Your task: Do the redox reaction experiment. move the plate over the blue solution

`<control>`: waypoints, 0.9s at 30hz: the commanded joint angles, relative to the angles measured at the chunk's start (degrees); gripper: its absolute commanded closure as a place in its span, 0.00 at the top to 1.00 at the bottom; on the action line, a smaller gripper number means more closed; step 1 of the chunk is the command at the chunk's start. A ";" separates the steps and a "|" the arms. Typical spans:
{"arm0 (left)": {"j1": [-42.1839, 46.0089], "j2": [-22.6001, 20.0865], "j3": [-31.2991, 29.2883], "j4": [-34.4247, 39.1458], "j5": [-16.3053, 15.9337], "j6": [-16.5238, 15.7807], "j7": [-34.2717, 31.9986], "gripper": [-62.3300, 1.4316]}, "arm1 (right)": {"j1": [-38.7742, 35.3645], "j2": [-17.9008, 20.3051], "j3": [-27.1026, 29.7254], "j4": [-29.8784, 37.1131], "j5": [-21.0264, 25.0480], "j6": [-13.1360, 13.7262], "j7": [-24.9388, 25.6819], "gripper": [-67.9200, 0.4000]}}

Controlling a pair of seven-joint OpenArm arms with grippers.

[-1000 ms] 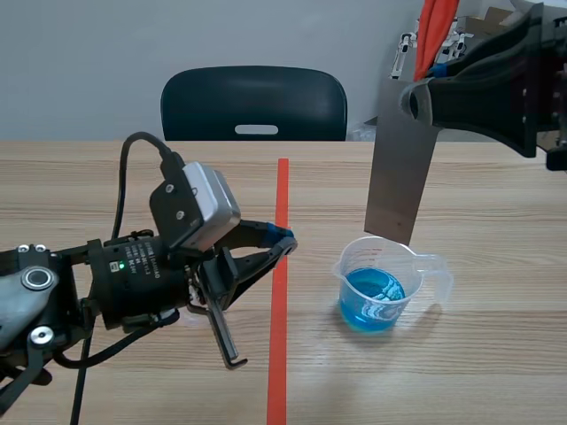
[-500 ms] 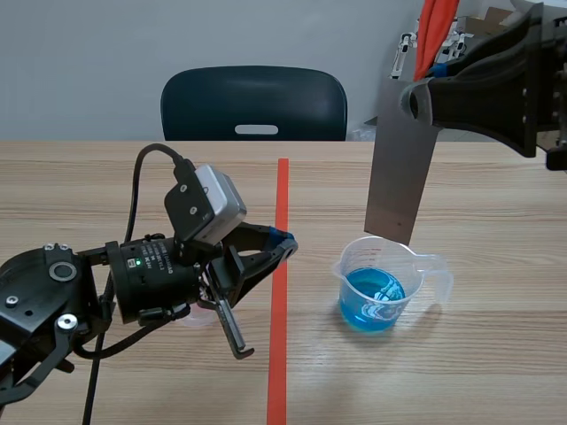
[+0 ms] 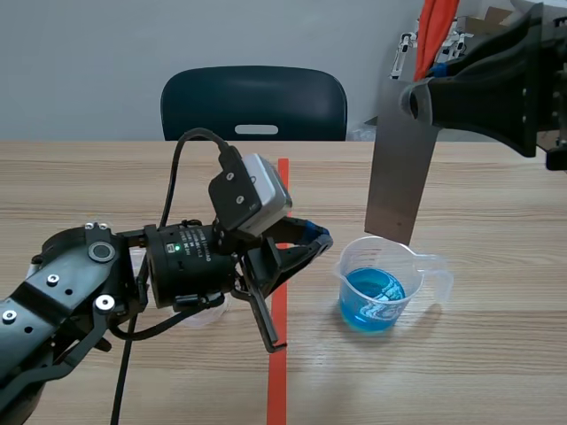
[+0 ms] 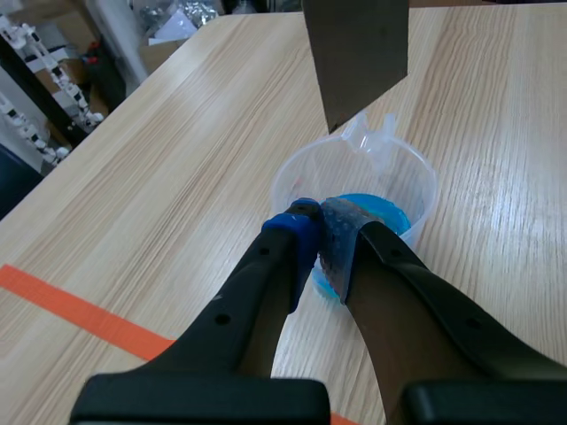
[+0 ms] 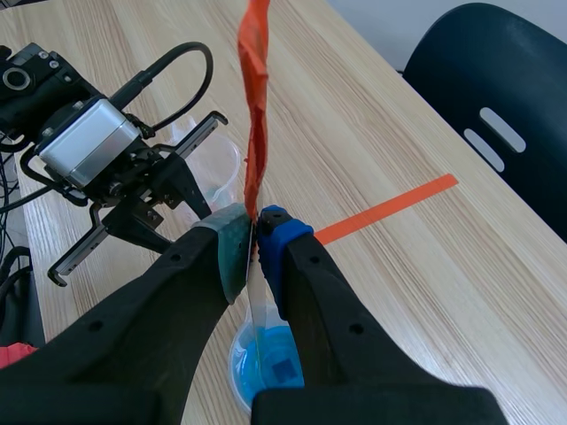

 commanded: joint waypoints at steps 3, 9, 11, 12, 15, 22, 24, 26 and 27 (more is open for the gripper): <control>-1.03 0.46 0.90 1.14 -0.81 -0.09 -0.92 0.08 | 0.66 0.50 0.20 0.26 0.81 0.68 0.68 0.01; -1.20 0.44 1.09 1.14 -0.81 -0.09 -1.90 0.08 | 0.66 0.50 0.20 0.26 0.81 0.68 0.70 0.01; -1.16 0.44 1.11 1.14 -0.81 -0.09 -1.88 0.08 | 0.66 0.50 0.20 0.26 0.81 0.68 0.70 0.01; -1.16 0.44 1.11 1.14 -0.81 -0.09 -1.88 0.08 | 0.66 0.50 0.20 0.26 0.81 0.68 0.70 0.01; -1.16 0.44 1.11 1.14 -0.81 -0.09 -1.88 0.08 | 0.66 0.50 0.20 0.26 0.81 0.68 0.90 0.01; -1.16 0.44 1.11 1.14 -0.81 -0.09 -1.86 0.08 | 0.66 0.50 0.20 0.26 0.81 0.68 0.90 0.01; -1.14 0.44 1.11 1.14 -0.81 -0.09 -1.84 0.08 | 0.66 0.50 0.20 0.26 0.81 0.68 0.90 0.01; -1.14 0.44 1.11 1.14 -0.81 -0.09 -1.84 0.08 | 0.66 0.50 0.20 0.26 0.81 0.68 0.90 0.01; -1.14 0.44 1.11 1.14 -0.81 -0.09 -1.84 0.08 | 0.66 0.50 0.20 0.26 0.81 0.68 0.90 0.01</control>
